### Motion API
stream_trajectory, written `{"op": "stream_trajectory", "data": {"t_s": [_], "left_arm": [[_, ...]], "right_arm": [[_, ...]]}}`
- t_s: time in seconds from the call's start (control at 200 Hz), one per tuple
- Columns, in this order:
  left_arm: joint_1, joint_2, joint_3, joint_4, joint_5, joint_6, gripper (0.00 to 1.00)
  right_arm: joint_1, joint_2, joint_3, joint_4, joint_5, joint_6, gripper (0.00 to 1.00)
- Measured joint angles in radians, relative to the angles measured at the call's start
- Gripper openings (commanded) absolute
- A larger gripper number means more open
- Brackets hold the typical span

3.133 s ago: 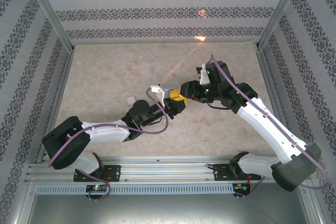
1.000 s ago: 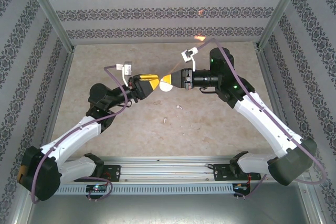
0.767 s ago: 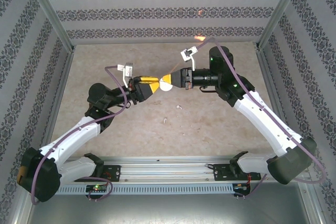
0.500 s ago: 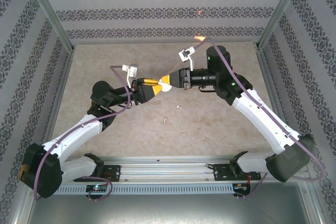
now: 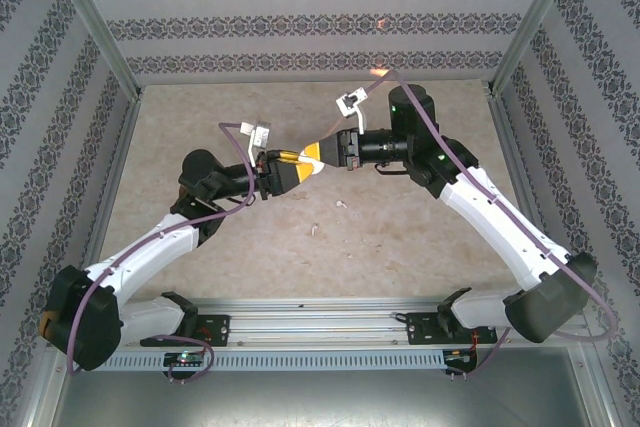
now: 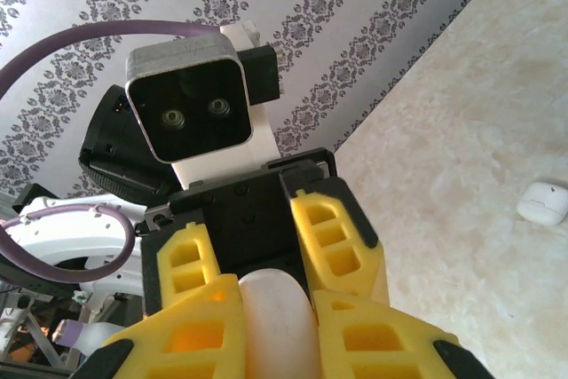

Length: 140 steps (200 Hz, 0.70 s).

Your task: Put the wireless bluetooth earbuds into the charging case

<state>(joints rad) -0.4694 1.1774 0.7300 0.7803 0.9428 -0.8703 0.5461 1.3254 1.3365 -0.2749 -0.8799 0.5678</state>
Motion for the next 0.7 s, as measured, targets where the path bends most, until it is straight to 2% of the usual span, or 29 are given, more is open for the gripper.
{"op": "stream_trajectory", "data": {"t_s": [0.145, 0.225, 0.38, 0.515, 0.6, 0.699], "left_arm": [[0.000, -0.012, 0.010, -0.049, 0.010, 0.031, 0.09], [0.000, -0.017, 0.015, -0.068, 0.014, 0.049, 0.02], [0.000, -0.026, 0.011, -0.072, 0.013, 0.085, 0.00], [0.000, -0.026, -0.068, 0.069, 0.004, 0.108, 0.00], [0.000, -0.026, -0.097, 0.089, 0.015, 0.122, 0.00], [0.000, -0.035, -0.100, 0.092, 0.015, 0.155, 0.00]], "right_arm": [[0.000, 0.007, 0.006, -0.006, 0.004, -0.004, 0.08], [-0.001, 0.007, 0.012, -0.010, 0.003, -0.008, 0.11], [-0.001, 0.008, 0.015, -0.019, -0.001, -0.017, 0.23], [-0.003, 0.028, 0.015, -0.027, -0.023, -0.001, 0.33], [-0.019, 0.051, 0.011, -0.018, -0.025, 0.017, 0.39], [-0.055, 0.080, -0.006, -0.020, -0.015, 0.043, 0.41]]}}
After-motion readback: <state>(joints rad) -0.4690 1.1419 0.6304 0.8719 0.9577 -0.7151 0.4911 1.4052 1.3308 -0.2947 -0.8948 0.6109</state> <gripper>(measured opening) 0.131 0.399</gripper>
